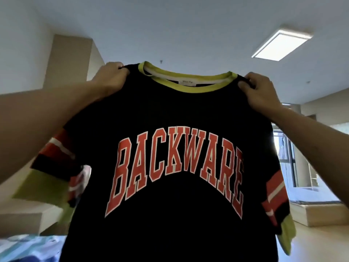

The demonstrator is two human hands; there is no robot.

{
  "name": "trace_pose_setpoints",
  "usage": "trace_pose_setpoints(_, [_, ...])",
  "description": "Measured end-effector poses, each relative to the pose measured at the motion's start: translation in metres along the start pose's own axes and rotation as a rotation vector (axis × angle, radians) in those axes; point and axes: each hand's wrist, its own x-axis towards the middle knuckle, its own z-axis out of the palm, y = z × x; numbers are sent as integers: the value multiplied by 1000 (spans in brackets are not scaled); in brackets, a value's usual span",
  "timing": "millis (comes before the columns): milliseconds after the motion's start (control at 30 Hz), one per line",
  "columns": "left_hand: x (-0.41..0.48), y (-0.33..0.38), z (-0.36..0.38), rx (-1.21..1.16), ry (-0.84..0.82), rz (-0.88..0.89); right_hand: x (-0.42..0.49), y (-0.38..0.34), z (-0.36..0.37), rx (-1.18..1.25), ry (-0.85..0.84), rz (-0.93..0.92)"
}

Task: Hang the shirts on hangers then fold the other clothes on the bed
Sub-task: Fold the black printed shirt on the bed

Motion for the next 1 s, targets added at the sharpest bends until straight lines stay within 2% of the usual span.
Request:
trace_pose_setpoints(100, [-14, -2, -2, 41, -97, 69, 1, 0, 0, 2, -36, 1])
trace_pose_setpoints(167, [-38, -17, 8, 45, -155, 117, -17, 7, 10, 47, -128, 39])
trace_pose_setpoints(233, [-68, -43, 29, 61, -253, 141, -47, 25, 27, 109, -276, 113])
trace_pose_setpoints(400, [-174, -136, 101, 114, -543, 66, -168, 85, 97, 216, -678, 365])
trace_pose_setpoints(533, [-300, -237, 168, 181, -789, -57, -308, 123, 166, 225, -1059, 544])
trace_pose_setpoints(600, [-356, -284, 196, 202, -878, -91, -369, 144, 205, 207, -1184, 561])
trace_pose_setpoints(700, [-408, -341, 231, 262, -942, -207, -434, 171, 262, 147, -1252, 604])
trace_pose_setpoints(867, [-430, -405, 286, 401, -985, -236, -486, 208, 367, -22, -1310, 474])
trace_pose_setpoints(1000, [-434, -434, 331, 540, -894, -201, -508, 227, 428, -113, -1204, 440])
